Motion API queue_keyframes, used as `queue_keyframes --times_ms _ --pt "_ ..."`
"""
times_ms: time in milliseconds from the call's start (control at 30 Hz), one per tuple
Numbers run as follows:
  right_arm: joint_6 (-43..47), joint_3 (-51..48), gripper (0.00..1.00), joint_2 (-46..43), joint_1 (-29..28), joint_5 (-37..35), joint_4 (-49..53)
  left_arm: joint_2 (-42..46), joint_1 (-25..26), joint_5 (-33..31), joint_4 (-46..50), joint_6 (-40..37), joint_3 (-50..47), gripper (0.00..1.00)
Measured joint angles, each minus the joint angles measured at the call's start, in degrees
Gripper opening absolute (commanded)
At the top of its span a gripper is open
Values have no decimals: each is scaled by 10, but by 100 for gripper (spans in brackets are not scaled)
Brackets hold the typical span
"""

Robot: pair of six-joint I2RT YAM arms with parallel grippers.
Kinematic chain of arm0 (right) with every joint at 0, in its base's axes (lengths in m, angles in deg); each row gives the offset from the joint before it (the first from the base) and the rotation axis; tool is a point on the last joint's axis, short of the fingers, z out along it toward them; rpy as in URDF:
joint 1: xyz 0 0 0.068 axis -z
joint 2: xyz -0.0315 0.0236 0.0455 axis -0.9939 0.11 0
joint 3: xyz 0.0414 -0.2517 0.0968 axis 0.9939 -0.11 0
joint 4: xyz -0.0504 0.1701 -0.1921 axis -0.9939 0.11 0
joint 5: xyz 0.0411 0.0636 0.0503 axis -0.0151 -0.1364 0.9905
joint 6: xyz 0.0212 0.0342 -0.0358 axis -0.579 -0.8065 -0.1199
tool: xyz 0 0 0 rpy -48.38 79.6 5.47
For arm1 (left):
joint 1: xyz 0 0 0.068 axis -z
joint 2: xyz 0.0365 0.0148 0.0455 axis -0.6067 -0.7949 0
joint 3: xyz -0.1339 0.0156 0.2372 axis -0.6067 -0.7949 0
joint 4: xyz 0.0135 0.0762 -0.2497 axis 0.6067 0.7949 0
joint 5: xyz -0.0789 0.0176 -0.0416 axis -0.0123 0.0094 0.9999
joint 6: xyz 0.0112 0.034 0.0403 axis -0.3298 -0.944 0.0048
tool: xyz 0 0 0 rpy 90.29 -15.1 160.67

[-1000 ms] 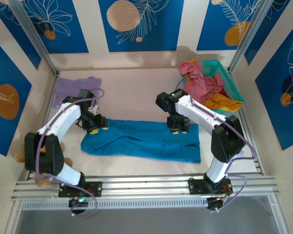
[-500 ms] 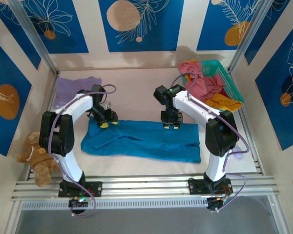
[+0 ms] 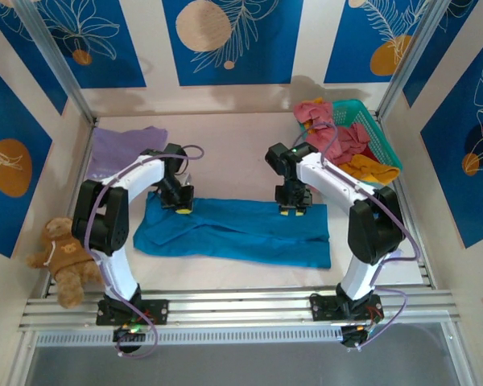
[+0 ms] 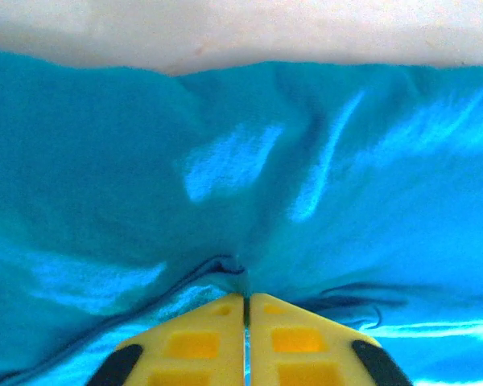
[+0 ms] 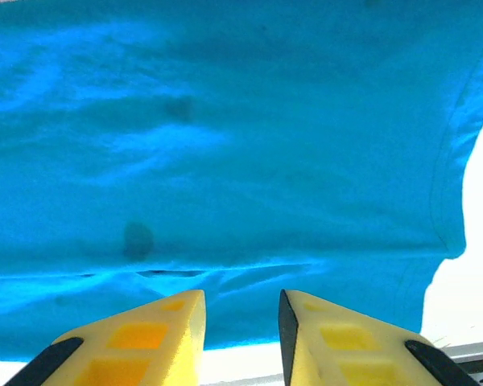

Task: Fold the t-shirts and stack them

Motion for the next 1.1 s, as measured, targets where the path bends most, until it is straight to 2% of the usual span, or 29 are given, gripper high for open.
queue_keyframes --times_ms 267,533,600,633,667,867,1100 --pt "10 -16 31 -20 16 2 -9 42 21 -1 4 29 -31 0" --pt "23 -32 30 -25 17 12 -32 141 95 -2 -4 125 -113 1" --pt "28 -36 30 -25 17 17 -37 159 114 -3 -6 151 -133 10" --pt "31 -38 30 -25 17 19 -40 169 128 -3 -10 165 -147 27" --pt "35 -39 30 -25 17 22 -42 175 136 -3 -14 181 -158 30" --pt "59 -39 30 -25 17 26 -52 213 182 -2 -26 251 -222 31" --pt "76 -33 30 -19 14 50 -61 312 174 -4 -22 288 -238 36"
